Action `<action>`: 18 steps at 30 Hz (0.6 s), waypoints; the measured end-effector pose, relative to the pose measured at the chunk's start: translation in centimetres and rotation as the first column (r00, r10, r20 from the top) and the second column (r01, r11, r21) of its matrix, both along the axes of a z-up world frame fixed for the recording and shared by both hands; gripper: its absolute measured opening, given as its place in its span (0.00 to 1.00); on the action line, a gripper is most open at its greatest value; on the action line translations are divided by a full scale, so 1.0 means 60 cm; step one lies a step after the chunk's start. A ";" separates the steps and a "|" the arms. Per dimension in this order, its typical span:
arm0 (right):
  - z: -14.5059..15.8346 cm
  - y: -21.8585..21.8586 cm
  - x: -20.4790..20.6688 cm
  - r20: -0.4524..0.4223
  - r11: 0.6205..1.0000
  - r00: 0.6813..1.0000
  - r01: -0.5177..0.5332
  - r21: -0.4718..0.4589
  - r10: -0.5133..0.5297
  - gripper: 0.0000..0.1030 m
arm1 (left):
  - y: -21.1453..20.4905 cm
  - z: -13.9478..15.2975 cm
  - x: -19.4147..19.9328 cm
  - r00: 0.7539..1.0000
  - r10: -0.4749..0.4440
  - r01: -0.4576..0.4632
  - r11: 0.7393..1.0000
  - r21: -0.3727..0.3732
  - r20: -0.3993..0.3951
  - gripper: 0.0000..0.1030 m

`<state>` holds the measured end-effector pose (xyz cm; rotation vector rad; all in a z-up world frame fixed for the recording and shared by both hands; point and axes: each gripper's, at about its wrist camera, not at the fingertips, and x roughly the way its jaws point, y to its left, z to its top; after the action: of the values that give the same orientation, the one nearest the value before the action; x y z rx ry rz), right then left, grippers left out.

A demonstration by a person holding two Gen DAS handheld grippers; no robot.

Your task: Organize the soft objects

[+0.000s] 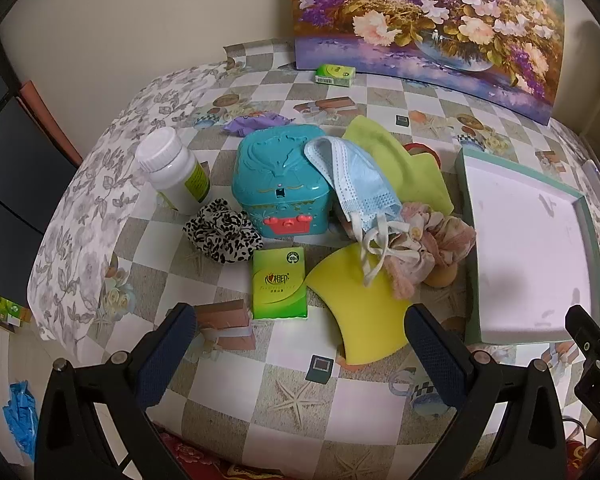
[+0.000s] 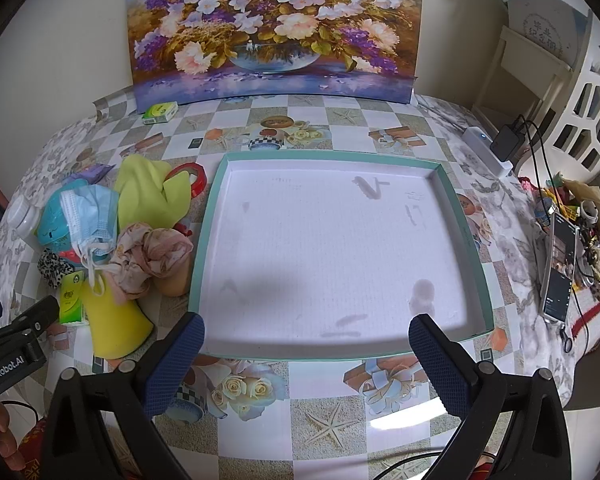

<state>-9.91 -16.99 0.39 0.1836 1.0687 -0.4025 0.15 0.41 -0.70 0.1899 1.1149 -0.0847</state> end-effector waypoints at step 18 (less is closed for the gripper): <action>-0.001 0.001 0.001 -0.002 1.000 1.000 0.000 -0.001 0.000 1.00 | 0.002 -0.002 0.000 1.000 0.006 -0.006 1.000 -0.001 -0.006 1.00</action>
<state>-9.85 -16.92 0.34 0.1826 1.0703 -0.4032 0.14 0.56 -0.84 0.1857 1.1213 -0.0808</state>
